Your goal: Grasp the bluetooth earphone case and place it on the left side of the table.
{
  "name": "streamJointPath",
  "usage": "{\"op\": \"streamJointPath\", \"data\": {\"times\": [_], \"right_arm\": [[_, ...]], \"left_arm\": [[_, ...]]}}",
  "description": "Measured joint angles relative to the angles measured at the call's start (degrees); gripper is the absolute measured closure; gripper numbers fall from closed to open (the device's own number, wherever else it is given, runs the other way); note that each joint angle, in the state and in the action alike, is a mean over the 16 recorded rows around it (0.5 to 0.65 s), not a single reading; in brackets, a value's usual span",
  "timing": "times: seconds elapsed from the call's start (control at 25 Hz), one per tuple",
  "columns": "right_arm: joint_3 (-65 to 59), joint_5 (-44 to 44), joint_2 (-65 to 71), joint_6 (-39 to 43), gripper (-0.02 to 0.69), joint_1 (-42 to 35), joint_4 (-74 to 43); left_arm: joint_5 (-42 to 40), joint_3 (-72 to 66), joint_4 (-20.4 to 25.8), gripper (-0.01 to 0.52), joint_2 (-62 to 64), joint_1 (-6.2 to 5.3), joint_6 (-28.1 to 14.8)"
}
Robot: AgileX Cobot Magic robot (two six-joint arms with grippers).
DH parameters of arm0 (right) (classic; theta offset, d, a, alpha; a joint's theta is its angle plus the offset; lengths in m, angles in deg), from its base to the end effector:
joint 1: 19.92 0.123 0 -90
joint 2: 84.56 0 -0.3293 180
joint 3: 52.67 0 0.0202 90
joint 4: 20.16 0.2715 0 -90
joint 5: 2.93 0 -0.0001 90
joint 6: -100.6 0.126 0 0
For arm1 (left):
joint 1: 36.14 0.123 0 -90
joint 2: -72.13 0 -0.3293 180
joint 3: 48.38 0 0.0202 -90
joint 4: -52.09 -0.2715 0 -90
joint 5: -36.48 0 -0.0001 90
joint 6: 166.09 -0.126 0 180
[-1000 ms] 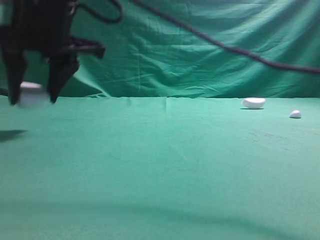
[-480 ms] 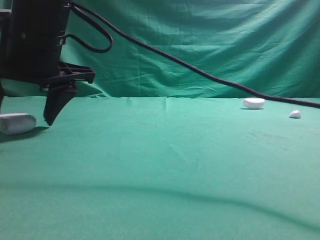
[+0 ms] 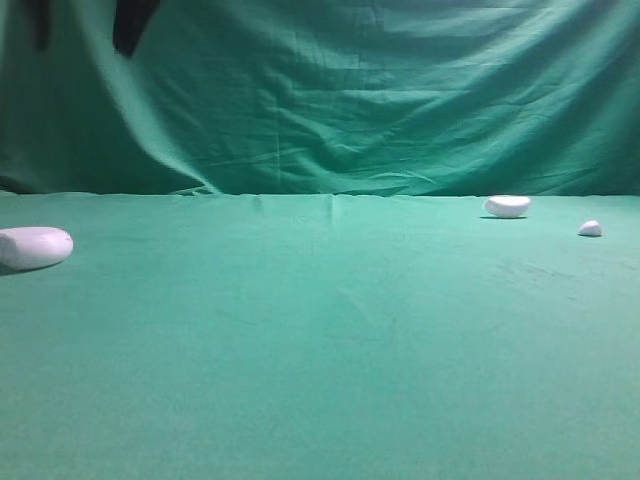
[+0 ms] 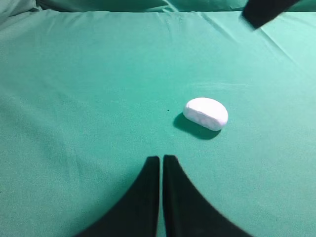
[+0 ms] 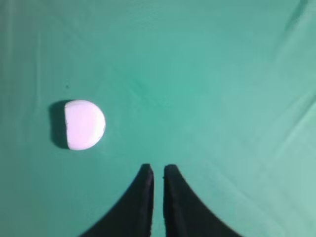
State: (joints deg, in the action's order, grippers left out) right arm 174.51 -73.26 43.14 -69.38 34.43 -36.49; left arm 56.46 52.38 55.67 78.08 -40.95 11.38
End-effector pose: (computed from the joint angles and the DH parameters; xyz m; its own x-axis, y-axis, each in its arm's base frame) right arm 0.3339 0.4083 0.3428 -0.5578 -0.6511 -0.5147 -0.6659 0.7212 -0.1907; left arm 0.0625 -0.0080 0.1670 -0.2617 0.0074 -0.9651 0.1006 0.9947 -0.0196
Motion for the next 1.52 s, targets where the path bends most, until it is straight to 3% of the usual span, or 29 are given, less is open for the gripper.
{"op": "streamJointPath", "data": {"times": [0.24, 0.68, 1.24, 1.52], "right_arm": [[-5.3, -1.3, -6.6, 0.1, 0.665, -2.5, 3.3], [-28.3, -0.2, -28.6, 1.4, 0.665, -7.5, 11.6], [-51.2, 1.8, -53.0, -3.9, 0.665, -8.2, 9.8], [-62.0, 8.9, -64.0, -6.9, 0.665, -11.1, 9.4]], "left_arm": [[0.0, 0.0, 0.0, 0.514, 0.0, 0.00, 0.0], [0.0, 0.0, 0.0, 0.514, 0.0, 0.00, 0.0], [0.0, 0.0, 0.0, 0.514, 0.0, 0.00, 0.0], [0.0, 0.0, 0.0, 0.514, 0.0, 0.00, 0.0]]}}
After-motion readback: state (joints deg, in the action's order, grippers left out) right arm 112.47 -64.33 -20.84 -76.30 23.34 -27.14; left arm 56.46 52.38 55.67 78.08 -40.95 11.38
